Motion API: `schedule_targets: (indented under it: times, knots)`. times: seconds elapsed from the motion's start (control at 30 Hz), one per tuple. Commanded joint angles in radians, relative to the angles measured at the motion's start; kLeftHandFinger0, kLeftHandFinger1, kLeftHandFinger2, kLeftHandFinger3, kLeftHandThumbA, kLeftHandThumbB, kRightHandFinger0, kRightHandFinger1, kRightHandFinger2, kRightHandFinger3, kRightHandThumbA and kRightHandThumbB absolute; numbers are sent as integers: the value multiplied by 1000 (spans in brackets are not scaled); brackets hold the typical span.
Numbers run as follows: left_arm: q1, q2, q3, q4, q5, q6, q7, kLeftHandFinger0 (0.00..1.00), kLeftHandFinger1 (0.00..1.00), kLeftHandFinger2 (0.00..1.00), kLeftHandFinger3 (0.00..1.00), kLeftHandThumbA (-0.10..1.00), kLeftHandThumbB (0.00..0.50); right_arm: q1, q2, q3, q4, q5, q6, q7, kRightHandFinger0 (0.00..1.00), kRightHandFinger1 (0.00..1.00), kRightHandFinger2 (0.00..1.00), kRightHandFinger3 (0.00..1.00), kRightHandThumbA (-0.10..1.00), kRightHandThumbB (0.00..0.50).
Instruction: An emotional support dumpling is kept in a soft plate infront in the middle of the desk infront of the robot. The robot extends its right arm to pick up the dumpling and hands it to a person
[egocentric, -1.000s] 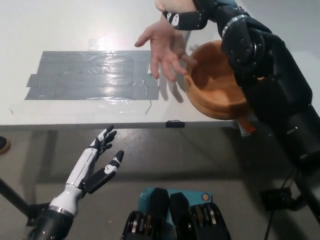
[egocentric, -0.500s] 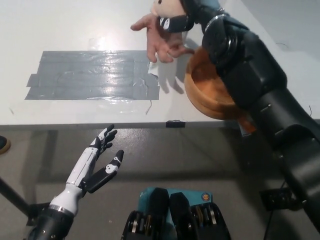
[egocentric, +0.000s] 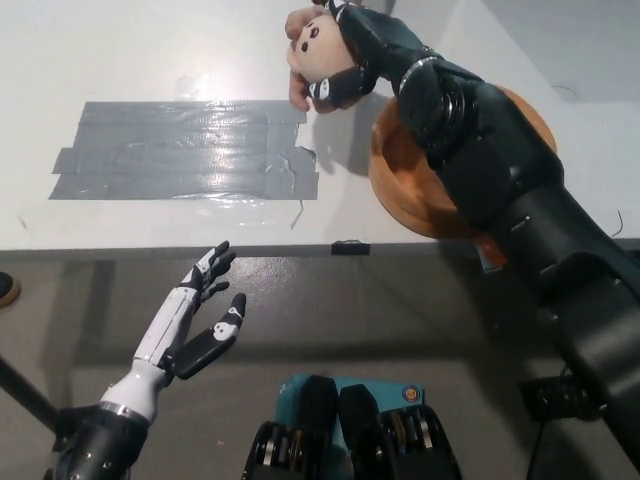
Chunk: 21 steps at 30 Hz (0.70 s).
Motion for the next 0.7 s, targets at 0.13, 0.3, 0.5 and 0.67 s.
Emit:
schedule_targets:
  times: [0.13, 0.3, 0.5, 0.67]
  knots:
    - [-23, 8, 5, -6, -6, -47, -14, 965, 1000, 1000, 1000, 468, 273, -32, -45, -15, -62, 28, -27, -14, 1000, 1000, 1000, 1000, 1000, 500]
    - [-24, 1, 8, -4, -24, -41, -18, 938, 1000, 1000, 1000, 418, 278, -17, -84, -54, -192, 46, -20, -26, 1000, 1000, 1000, 1000, 1000, 493]
    - [-24, 4, 9, -7, -23, -27, -18, 949, 1000, 1000, 1000, 429, 283, 30, -145, -131, -461, 70, -4, -28, 1000, 1000, 1000, 1000, 1000, 456]
    - [-36, 8, 10, -11, -28, -14, -24, 957, 1000, 1000, 1000, 401, 264, 133, -202, -192, -845, 108, 35, 50, 1000, 1000, 1000, 1000, 1000, 455]
